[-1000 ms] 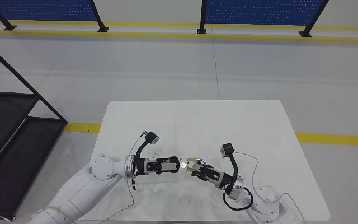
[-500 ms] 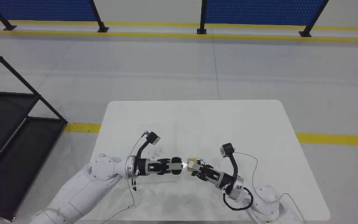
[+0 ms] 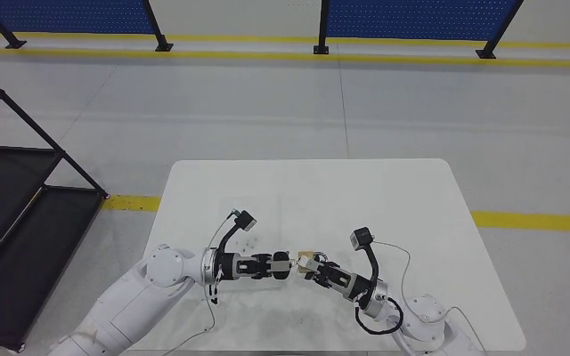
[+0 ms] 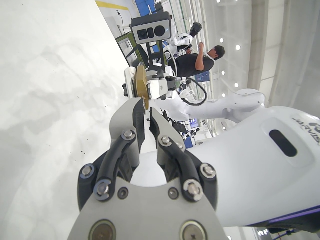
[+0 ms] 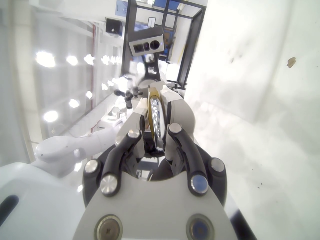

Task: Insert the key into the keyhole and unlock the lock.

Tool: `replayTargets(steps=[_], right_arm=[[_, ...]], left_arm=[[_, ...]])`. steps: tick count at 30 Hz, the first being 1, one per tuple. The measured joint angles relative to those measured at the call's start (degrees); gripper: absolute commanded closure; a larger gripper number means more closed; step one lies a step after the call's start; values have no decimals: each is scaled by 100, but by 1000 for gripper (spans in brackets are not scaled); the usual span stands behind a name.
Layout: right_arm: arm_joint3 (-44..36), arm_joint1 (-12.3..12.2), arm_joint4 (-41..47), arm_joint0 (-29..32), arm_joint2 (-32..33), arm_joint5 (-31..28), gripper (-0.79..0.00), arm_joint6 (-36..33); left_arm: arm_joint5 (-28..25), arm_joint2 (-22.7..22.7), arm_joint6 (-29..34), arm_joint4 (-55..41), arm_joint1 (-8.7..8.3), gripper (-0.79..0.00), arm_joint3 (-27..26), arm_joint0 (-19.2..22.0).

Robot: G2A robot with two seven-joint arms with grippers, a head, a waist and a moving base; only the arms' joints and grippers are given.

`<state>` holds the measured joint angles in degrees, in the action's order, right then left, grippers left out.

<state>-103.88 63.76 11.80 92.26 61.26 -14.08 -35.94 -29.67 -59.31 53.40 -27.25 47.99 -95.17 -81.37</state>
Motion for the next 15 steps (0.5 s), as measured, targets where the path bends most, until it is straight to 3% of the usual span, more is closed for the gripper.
replayTargets(steps=[15], right_arm=[[0, 0, 0, 0, 0, 0, 0, 0]], left_arm=[[245, 86, 46, -24, 109, -3, 146, 174]])
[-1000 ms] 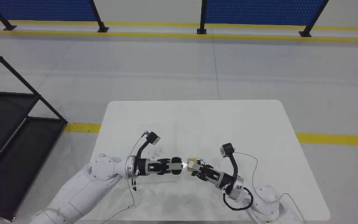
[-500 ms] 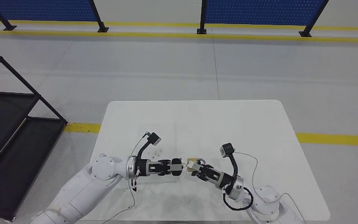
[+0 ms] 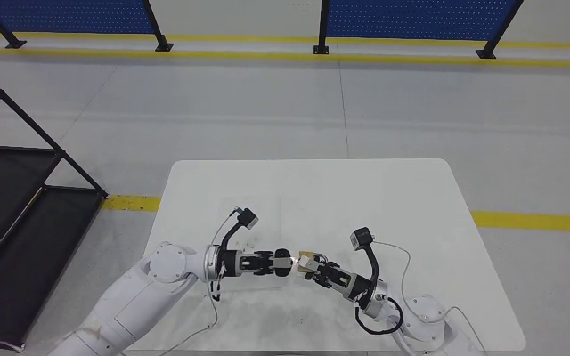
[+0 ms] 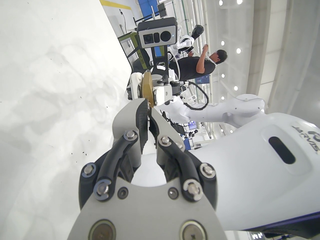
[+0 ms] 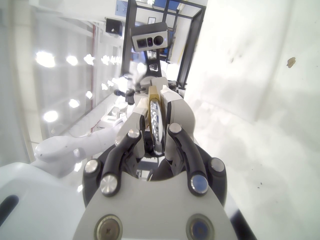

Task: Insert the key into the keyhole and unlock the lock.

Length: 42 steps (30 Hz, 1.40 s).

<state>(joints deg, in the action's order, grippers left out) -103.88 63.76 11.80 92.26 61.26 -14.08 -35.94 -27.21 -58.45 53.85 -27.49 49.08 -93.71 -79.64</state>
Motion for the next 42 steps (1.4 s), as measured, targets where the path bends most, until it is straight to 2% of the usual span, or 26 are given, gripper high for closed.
replayTargets(steps=[8, 10, 11, 12, 18, 28, 30, 31, 42], right_arm=[[0, 0, 0, 0, 0, 0, 0, 0], [0, 0, 0, 0, 0, 0, 0, 0], [0, 0, 0, 0, 0, 0, 0, 0], [0, 0, 0, 0, 0, 0, 0, 0], [0, 0, 0, 0, 0, 0, 0, 0], [0, 0, 0, 0, 0, 0, 0, 0], [0, 0, 0, 0, 0, 0, 0, 0], [0, 0, 0, 0, 0, 0, 0, 0], [0, 0, 0, 0, 0, 0, 0, 0]], left_arm=[[35, 52, 45, 17, 59, -18, 104, 78], [22, 53, 63, 17, 68, -135, 118, 83], [1, 50, 79, 10, 74, -231, 126, 83], [-17, 46, 93, 4, 77, -243, 132, 83], [-88, 11, 150, -35, 99, -228, 171, 75], [-98, 15, 157, -6, 152, -154, 167, 122], [-77, 21, 160, 11, 164, -92, 172, 140], [-70, 23, 161, 18, 169, 0, 176, 147], [-198, -10, 151, 227, 204, 0, 164, 117]])
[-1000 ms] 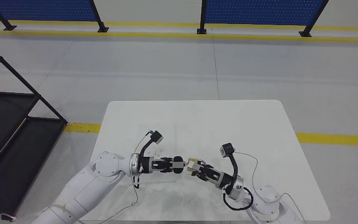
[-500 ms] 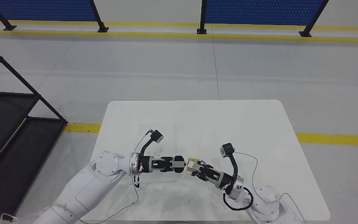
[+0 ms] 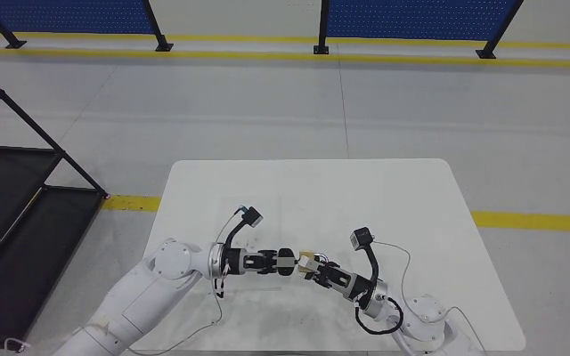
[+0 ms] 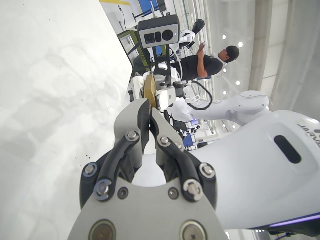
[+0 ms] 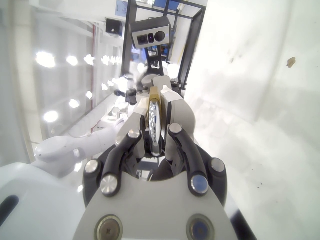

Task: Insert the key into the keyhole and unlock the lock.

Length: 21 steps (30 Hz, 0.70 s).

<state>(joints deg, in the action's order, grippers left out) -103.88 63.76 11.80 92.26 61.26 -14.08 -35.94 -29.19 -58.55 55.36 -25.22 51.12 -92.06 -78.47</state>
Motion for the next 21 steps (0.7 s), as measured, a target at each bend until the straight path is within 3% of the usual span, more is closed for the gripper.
replayTargets(steps=[21], right_arm=[[0, 0, 0, 0, 0, 0, 0, 0]], left_arm=[[-527, -314, -557, 1093, -15, 0, -358, -323]])
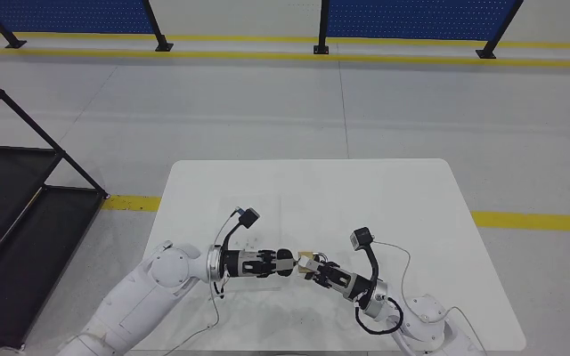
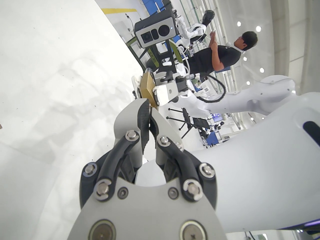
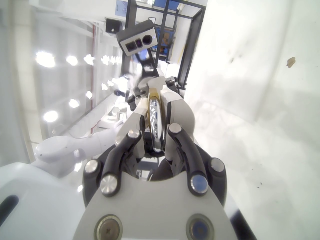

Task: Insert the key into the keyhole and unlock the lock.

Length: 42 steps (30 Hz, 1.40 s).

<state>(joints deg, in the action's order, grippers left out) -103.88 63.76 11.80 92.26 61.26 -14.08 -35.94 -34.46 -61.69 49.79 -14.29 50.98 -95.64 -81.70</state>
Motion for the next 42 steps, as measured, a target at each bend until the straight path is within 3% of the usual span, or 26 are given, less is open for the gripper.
replayTargets(steps=[42], right_arm=[[0, 0, 0, 0, 0, 0, 0, 0]], left_arm=[[-1071, -362, -1685, 2692, 50, 0, -428, -377]])
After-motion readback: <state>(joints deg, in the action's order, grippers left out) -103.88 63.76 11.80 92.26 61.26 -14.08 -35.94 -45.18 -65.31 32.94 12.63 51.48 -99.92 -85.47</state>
